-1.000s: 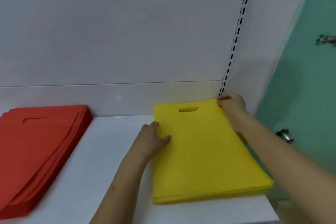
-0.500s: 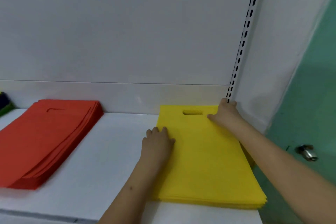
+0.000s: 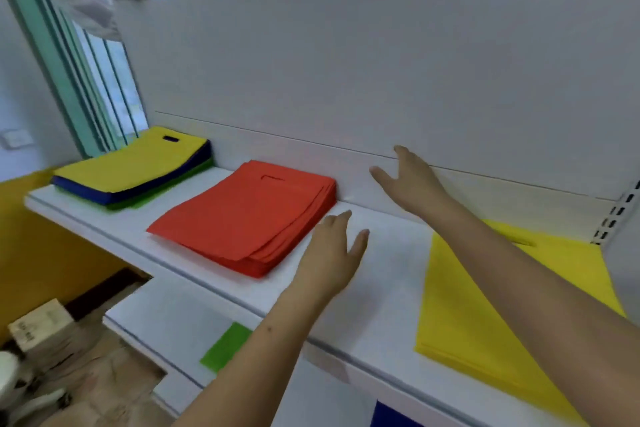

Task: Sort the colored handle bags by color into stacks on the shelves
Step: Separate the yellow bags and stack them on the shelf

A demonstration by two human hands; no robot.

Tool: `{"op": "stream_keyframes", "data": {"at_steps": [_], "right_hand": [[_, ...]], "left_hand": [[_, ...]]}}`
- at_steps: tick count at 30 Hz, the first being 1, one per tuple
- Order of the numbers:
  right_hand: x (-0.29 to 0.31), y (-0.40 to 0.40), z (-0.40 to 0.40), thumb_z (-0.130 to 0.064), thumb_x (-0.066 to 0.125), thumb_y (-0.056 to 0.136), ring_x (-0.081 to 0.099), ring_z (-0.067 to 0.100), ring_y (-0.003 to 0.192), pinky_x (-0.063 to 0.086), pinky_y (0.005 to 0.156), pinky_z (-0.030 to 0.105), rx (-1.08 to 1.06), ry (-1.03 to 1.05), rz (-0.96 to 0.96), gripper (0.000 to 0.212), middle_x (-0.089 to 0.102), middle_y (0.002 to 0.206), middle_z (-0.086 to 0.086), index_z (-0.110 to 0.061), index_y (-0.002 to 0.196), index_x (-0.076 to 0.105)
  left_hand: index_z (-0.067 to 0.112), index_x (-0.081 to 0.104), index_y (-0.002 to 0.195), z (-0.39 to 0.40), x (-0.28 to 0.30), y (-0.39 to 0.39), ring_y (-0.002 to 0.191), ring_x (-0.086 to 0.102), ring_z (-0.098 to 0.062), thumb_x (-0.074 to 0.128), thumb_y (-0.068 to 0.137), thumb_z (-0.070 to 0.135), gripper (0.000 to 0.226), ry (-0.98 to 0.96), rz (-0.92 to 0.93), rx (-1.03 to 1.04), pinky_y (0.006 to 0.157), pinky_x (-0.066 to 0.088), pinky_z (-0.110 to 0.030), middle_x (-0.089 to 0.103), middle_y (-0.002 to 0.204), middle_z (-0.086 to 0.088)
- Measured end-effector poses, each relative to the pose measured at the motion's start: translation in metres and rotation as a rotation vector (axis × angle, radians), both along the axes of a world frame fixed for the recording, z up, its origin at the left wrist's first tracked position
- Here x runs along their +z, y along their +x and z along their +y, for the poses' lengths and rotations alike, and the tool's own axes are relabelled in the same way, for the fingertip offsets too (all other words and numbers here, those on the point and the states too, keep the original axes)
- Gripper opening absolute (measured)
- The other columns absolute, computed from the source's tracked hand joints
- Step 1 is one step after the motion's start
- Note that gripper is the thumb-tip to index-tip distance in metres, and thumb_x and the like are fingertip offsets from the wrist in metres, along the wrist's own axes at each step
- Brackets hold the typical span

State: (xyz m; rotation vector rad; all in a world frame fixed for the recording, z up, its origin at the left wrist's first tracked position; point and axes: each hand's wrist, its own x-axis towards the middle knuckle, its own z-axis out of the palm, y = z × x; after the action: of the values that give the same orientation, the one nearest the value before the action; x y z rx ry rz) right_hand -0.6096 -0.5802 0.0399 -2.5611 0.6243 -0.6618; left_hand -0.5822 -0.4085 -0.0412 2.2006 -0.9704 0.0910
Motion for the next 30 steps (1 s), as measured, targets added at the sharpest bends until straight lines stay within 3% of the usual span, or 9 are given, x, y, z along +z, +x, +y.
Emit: {"op": "stream_keyframes", "data": {"at_steps": [5,13,18,21,25,27,30], "right_hand": [[0.000,0.105,0.110,-0.046,0.051,0.096,0.042,0.030,0.134,0.033,0.107,0.036,0.112,0.131,-0.092,0.067,0.044,0.146,0.016,-0.006,0.146,0.034],[-0.015,0.244,0.259,-0.039,0.052,0.096,0.042,0.031,0.133,0.034,0.105,0.035,0.270,0.137,-0.060,0.064,0.043,0.145,0.017,-0.002,0.146,0.034],[-0.007,0.324,0.281,-0.044,0.053,0.095,0.049,0.039,0.118,0.044,0.087,0.038,0.303,0.041,0.047,0.057,0.053,0.125,0.014,-0.003,0.133,0.042],[-0.003,0.376,0.285,-0.050,0.054,0.093,0.040,0.039,0.130,0.040,0.102,0.043,0.271,-0.001,0.135,0.081,0.038,0.145,0.020,-0.004,0.150,0.019],[-0.004,0.449,0.285,-0.058,0.052,0.090,0.038,0.039,0.131,0.039,0.100,0.043,0.209,-0.146,0.330,0.093,0.031,0.149,0.019,-0.006,0.153,0.007],[-0.005,0.485,0.283,-0.062,0.052,0.088,0.044,0.036,0.128,0.042,0.098,0.041,0.174,-0.216,0.428,0.092,0.038,0.144,0.016,-0.004,0.151,0.017],[-0.017,0.526,0.277,-0.060,0.055,0.086,0.055,0.029,0.113,0.048,0.093,0.040,0.123,-0.383,0.558,0.065,0.053,0.124,0.008,-0.011,0.129,0.051]], "left_hand": [[0.019,0.042,0.145,0.123,0.017,0.073,0.133,0.040,-0.017,0.041,0.102,0.044,0.050,-0.095,-0.088,0.120,0.108,0.029,-0.027,0.046,0.143,-0.001],[0.027,0.044,0.141,0.278,0.011,0.183,0.130,0.039,-0.008,0.041,0.101,0.045,0.044,-0.211,-0.013,0.351,0.106,0.034,-0.026,0.047,0.141,0.009],[0.024,0.045,0.142,0.323,0.014,0.253,0.130,0.041,-0.008,0.043,0.101,0.043,0.045,-0.212,-0.014,0.439,0.105,0.033,-0.024,0.048,0.140,0.007],[0.022,0.046,0.141,0.337,0.017,0.307,0.128,0.043,-0.012,0.045,0.101,0.043,0.045,-0.228,0.002,0.491,0.105,0.035,-0.027,0.049,0.139,0.003],[0.020,0.046,0.141,0.345,0.021,0.386,0.127,0.044,-0.018,0.047,0.100,0.043,0.048,-0.197,-0.001,0.541,0.105,0.037,-0.031,0.047,0.142,0.000],[0.018,0.044,0.143,0.347,0.024,0.426,0.131,0.041,-0.020,0.048,0.098,0.045,0.052,-0.140,-0.015,0.570,0.107,0.036,-0.035,0.045,0.144,-0.002],[0.016,0.040,0.146,0.350,0.026,0.473,0.139,0.030,-0.021,0.052,0.096,0.047,0.060,-0.048,-0.050,0.611,0.110,0.030,-0.035,0.039,0.150,-0.003]]}}
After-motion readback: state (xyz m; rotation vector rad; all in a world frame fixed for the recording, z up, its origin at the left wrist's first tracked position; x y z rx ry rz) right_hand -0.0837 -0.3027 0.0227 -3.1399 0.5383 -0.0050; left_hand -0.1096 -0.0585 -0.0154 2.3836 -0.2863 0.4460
